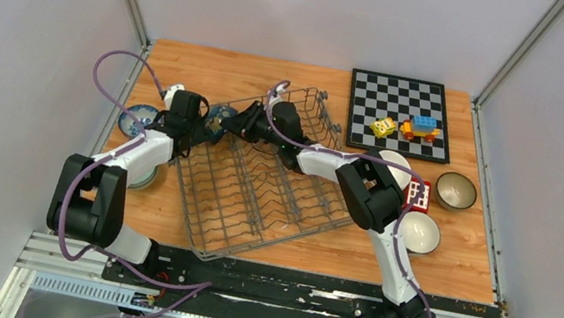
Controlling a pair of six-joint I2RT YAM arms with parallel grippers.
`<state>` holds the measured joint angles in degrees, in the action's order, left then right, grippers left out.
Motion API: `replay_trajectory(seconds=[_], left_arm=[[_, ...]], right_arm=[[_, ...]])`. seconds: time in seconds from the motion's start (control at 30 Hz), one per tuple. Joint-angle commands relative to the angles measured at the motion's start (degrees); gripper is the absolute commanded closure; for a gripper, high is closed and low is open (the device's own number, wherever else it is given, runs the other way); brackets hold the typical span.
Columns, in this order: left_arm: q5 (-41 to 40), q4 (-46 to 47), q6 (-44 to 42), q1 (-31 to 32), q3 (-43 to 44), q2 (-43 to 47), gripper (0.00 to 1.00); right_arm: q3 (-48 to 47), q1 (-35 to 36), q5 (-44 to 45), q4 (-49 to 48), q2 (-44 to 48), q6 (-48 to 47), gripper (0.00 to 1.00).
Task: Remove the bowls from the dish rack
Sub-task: Pick up the bowl from the dish rack.
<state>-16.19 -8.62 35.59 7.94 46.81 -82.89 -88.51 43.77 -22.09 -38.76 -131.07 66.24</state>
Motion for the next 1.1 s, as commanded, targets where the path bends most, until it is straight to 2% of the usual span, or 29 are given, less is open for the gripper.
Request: replay_trajectory(seconds=[0.0, 0.13, 0.37, 0.8, 1.07], left_arm=[[0.6, 2.4, 0.7, 0.1, -0.6, -0.1, 0.56], [0.3, 2.1, 0.6, 0.1, -0.6, 0.6, 0.56], [-0.5, 1.5, 0.1, 0.1, -0.6, 1.9, 0.57], [-3.7, -1.8, 0.3, 0.1, 1.0, 7.6, 0.57], [-6.0, -5.5, 0.8, 0.1, 3.1, 13.0, 0.53]], right_arm=[[-2.4, 0.6, -2.0, -4.1, -2.1, 0.6, 0.74], [-3.5, 0.4, -3.4, -6.0, -3.5, 1.8, 0.80], [-5.4, -0.2, -6.4, -9.7, -6.1, 4.1, 1.00], [-9.9, -1.4, -11.3, -18.3, -9.0, 8.0, 1.00], [-12.3, -1.5, -14.1, -20.9, -8.6, 9.4, 1.00]])
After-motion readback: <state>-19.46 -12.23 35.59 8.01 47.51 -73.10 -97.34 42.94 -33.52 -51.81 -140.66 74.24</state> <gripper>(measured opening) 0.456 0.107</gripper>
